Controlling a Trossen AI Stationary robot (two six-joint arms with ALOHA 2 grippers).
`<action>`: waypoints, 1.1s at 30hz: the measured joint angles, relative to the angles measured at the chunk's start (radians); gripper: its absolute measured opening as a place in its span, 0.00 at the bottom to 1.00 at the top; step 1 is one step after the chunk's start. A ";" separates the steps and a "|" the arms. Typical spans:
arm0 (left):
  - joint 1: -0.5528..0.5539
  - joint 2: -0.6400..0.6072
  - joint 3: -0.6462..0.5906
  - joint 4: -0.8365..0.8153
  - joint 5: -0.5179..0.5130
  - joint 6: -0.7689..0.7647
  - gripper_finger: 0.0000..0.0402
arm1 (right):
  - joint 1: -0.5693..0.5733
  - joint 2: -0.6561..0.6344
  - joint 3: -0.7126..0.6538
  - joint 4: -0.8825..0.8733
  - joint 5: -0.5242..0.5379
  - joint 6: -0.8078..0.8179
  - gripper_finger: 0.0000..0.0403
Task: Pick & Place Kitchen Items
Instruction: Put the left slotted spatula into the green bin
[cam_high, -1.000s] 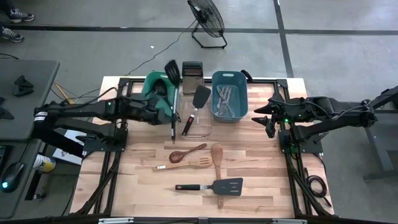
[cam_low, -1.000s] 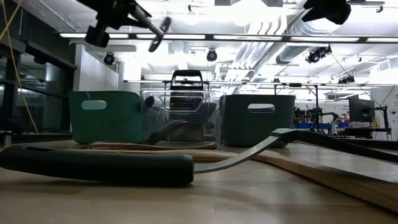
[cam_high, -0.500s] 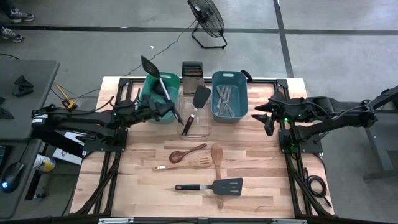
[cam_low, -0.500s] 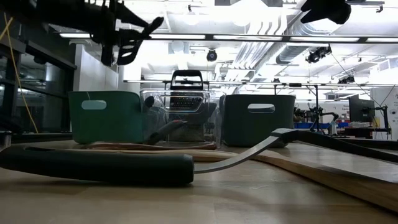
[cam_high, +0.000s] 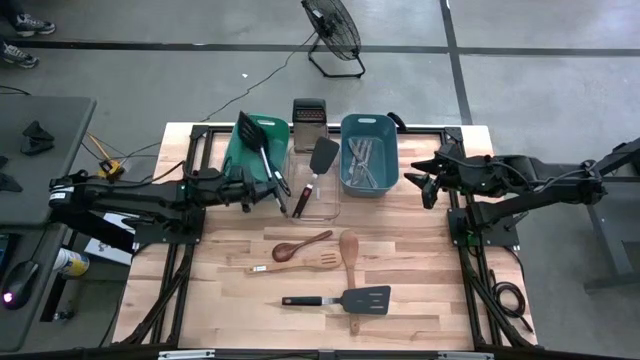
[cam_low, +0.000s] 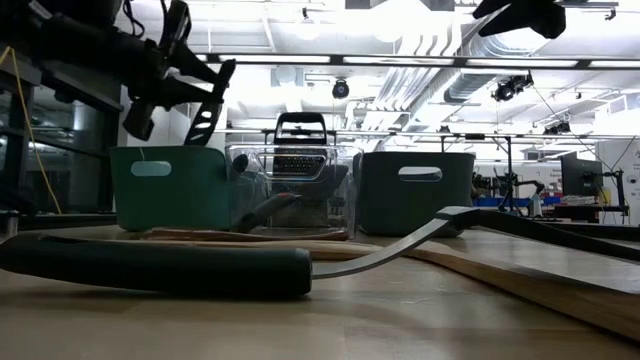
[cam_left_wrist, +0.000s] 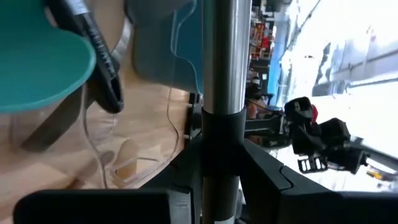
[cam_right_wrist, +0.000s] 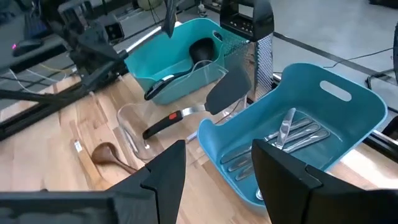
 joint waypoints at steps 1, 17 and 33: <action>0.000 -0.009 0.000 -0.014 -0.001 -0.022 0.19 | 0.000 0.000 0.000 0.004 0.002 0.005 0.44; 0.047 -0.039 0.000 -0.181 0.006 -0.213 0.19 | 0.000 0.013 0.000 0.050 0.051 0.009 0.44; 0.163 -0.039 0.036 -0.220 0.084 -0.190 0.31 | 0.000 0.067 0.000 0.048 0.048 -0.020 0.44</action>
